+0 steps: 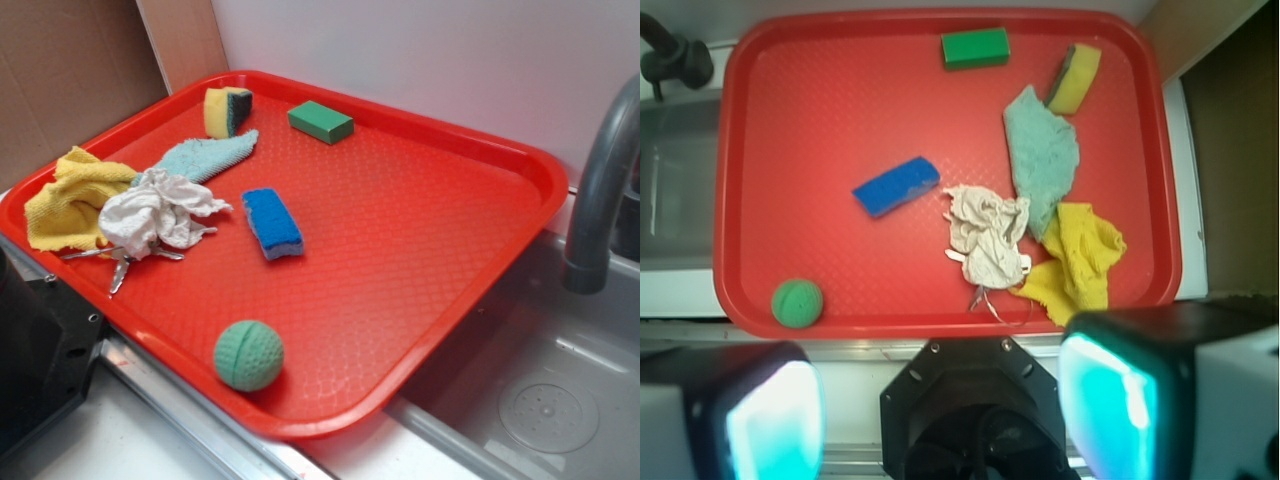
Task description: Grab the green sponge.
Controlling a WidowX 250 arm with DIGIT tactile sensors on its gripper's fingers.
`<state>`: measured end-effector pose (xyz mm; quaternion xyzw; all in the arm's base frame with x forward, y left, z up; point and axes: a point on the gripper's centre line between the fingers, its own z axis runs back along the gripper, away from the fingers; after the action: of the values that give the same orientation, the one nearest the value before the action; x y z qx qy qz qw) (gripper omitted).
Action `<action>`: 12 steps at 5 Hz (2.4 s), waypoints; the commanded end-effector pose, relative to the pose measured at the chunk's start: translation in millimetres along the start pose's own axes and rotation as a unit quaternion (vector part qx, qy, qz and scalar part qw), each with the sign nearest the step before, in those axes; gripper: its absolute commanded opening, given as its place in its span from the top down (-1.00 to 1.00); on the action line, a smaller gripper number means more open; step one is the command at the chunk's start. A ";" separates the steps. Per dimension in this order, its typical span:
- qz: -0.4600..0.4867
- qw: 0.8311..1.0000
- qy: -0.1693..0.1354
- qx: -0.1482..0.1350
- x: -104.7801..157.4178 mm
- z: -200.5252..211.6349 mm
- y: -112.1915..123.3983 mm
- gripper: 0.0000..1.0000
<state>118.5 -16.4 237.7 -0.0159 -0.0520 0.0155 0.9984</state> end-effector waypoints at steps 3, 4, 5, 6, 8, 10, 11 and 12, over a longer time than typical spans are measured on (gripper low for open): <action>0.301 0.952 -0.051 0.013 94.6 -102.5 119.8 -1.00; 0.276 0.958 -0.081 0.010 125.0 -127.2 135.1 -1.00; 0.266 0.959 -0.091 0.023 145.6 -151.3 141.1 -1.00; 0.167 0.981 -0.098 -0.024 166.1 -178.1 137.7 -1.00; 0.031 0.997 -0.058 -0.039 158.2 -208.9 125.0 -1.00; 0.034 0.999 -0.027 0.015 119.4 -208.7 113.2 1.00; 0.073 0.996 -0.035 0.036 128.2 -160.5 91.9 1.00; 0.111 0.992 -0.047 0.030 115.1 -108.8 76.7 1.00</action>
<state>236.9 60.0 121.8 0.0054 -0.0665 0.1295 0.9893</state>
